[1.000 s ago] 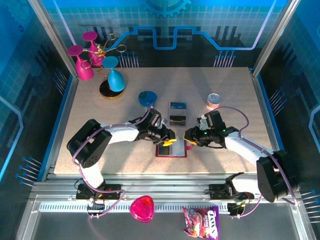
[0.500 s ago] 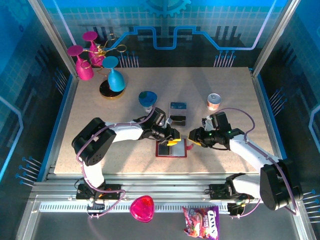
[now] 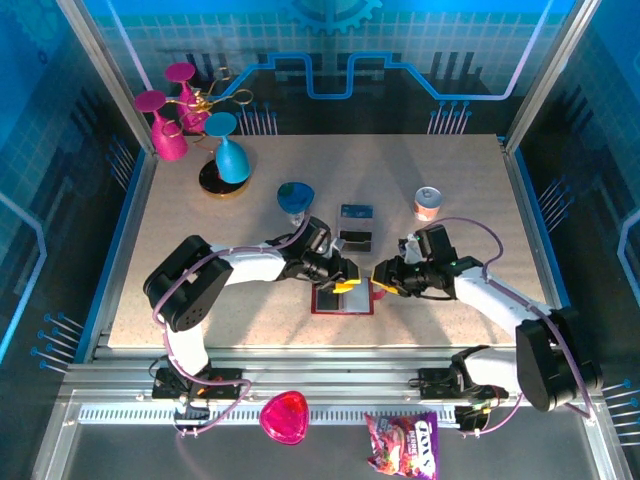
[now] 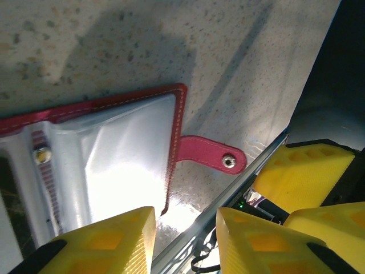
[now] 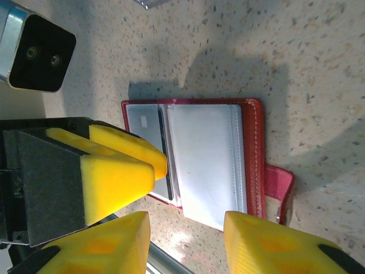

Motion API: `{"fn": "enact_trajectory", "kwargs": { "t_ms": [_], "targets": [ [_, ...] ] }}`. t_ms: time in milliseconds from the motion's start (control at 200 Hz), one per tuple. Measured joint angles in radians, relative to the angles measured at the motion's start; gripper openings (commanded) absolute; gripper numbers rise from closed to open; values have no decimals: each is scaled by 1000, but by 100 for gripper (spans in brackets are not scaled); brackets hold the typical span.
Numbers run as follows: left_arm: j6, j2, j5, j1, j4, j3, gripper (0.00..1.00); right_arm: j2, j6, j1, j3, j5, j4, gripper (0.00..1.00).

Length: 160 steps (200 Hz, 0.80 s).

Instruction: Take the credit cards out of the card holder

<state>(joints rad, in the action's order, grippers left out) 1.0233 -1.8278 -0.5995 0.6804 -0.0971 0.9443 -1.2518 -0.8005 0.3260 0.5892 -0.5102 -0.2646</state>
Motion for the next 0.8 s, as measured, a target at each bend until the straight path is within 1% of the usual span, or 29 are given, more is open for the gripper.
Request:
{"fn": "enact_trajectory", "kwargs": {
  "t_ms": [225, 455, 800],
  "targets": [
    [0, 9, 3, -20, -11, -66, 33, -87, -18, 80, 24, 1, 23, 38],
    [0, 71, 29, -53, -14, -140, 32, -172, -37, 148, 82, 2, 62, 38],
    [-9, 141, 57, -84, 7, -179, 32, -282, -52, 225, 167, 2, 85, 37]
  ]
}}
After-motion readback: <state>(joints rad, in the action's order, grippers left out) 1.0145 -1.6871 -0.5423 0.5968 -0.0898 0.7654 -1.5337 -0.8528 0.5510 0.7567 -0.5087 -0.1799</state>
